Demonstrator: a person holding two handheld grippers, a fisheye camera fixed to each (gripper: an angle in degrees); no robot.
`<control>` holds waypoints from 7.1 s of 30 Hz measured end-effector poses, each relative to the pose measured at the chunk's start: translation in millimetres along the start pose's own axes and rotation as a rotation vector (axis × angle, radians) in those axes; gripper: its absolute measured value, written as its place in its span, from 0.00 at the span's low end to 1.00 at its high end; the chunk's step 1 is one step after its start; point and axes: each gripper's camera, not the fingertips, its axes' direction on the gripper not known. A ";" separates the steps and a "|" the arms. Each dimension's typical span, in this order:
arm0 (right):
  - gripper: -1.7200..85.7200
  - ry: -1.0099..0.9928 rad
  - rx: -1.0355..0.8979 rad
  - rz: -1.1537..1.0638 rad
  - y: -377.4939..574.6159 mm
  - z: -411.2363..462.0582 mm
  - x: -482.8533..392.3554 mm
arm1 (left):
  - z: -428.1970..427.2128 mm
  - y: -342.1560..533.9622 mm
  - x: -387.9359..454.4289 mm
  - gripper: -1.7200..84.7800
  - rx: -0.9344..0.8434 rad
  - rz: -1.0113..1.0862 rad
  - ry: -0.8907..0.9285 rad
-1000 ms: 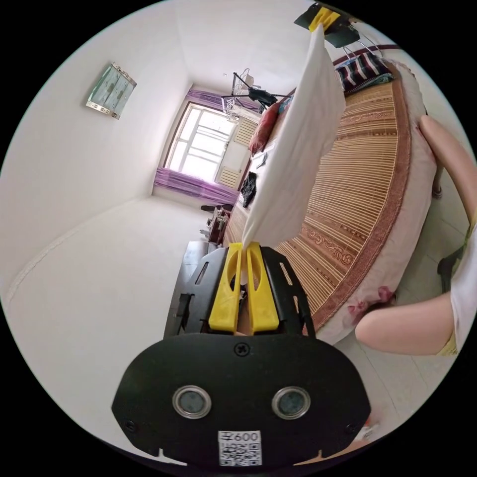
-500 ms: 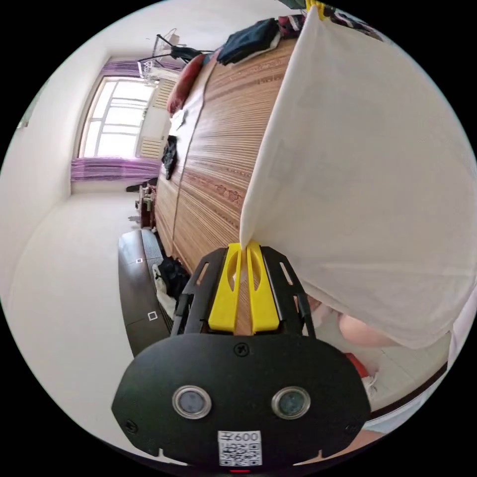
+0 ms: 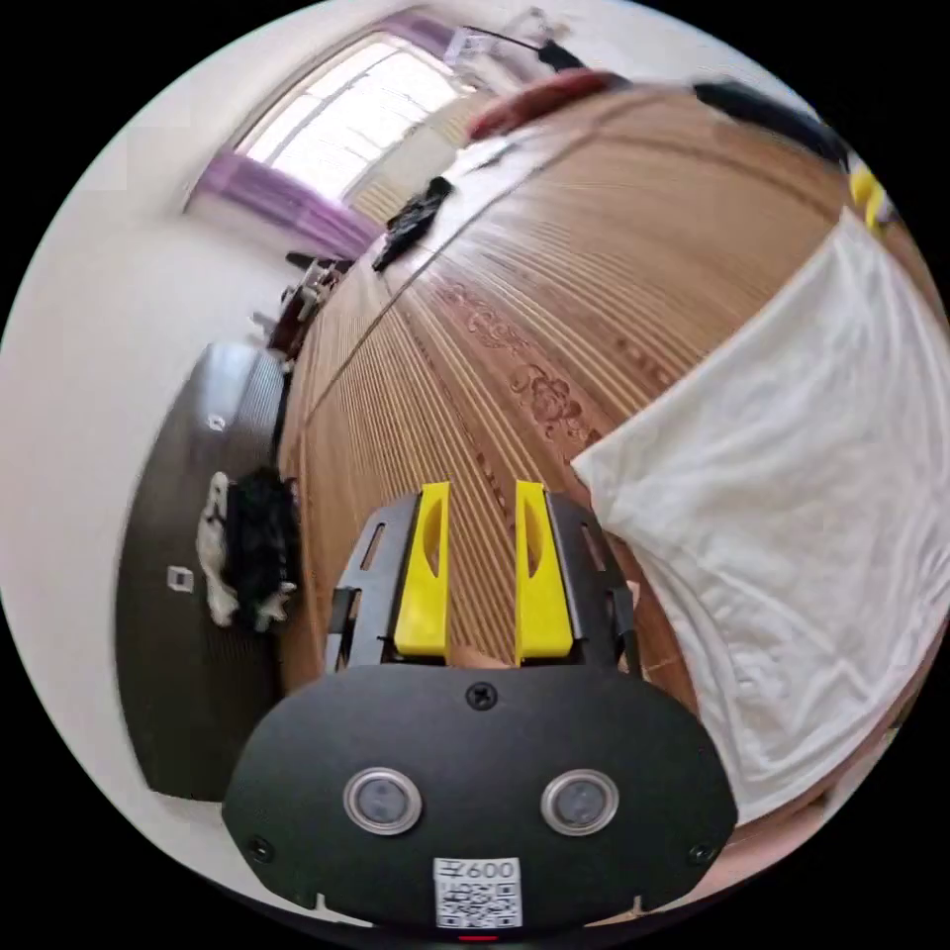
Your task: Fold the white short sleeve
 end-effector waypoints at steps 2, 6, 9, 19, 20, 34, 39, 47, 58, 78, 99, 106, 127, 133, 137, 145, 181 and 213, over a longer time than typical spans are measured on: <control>0.03 -0.101 0.184 0.120 26.3 -13.3 12.7 | -7.6 10.5 -18.1 0.06 0.077 -0.080 0.221; 0.01 -0.460 0.304 0.082 46.2 6.8 -8.6 | 10.4 24.4 8.7 0.04 0.161 -0.110 0.577; 0.01 -0.413 0.131 0.066 37.0 60.5 -41.8 | 54.4 18.8 54.5 0.03 0.000 -0.135 0.491; 0.01 -0.217 0.561 0.211 258.0 -58.9 -172.4 | -157.7 247.6 173.2 0.02 0.759 -0.475 0.113; 0.01 -0.210 0.561 0.203 296.6 -65.2 -203.4 | -168.9 267.2 185.6 0.02 0.774 -0.491 0.117; 0.01 -0.006 0.409 0.351 399.0 -45.8 -389.7 | -187.2 348.0 416.1 0.02 0.347 -0.424 0.185; 0.01 0.014 0.464 0.417 434.1 -62.3 -434.8 | -225.6 365.9 453.7 0.02 0.320 -0.460 0.217; 0.01 0.040 0.649 0.575 485.1 -102.6 -488.0 | -284.0 384.4 531.6 0.03 0.402 -0.460 0.007; 0.01 -0.128 0.704 0.418 493.1 -110.2 -582.8 | -323.8 384.6 633.5 0.03 0.542 -0.480 0.066; 0.01 -0.006 0.962 0.430 557.1 -140.9 -630.3 | -325.7 380.5 668.1 0.08 0.574 -0.558 0.248; 0.01 -0.041 1.026 0.449 567.7 -211.6 -590.4 | -268.8 375.4 619.4 0.10 0.302 -0.667 0.390; 0.01 -0.049 1.031 0.441 561.9 -245.4 -569.3 | -207.7 433.1 591.3 0.06 0.404 -0.967 0.711; 0.01 -0.020 1.027 0.452 512.3 -375.8 -528.2 | -91.8 476.4 567.7 0.03 0.379 -0.987 0.910; 0.02 0.172 0.899 0.324 469.8 -451.3 -547.3 | -80.8 467.7 543.5 0.04 0.304 -0.961 0.941; 0.11 0.070 0.990 -0.172 433.6 -540.3 -637.6 | -72.8 466.1 531.2 0.04 0.287 -0.965 0.983; 0.17 0.219 0.962 -0.460 272.7 -633.0 -820.0 | -39.5 479.8 512.4 0.04 0.316 -1.028 1.089; 0.01 0.321 0.890 -0.753 303.6 -697.3 -866.7 | 136.8 431.4 278.0 0.07 -0.077 -1.097 1.118; 0.01 -0.685 0.876 0.565 409.1 -314.8 -363.3 | -59.5 -4.0 298.6 0.04 -0.177 -1.115 0.858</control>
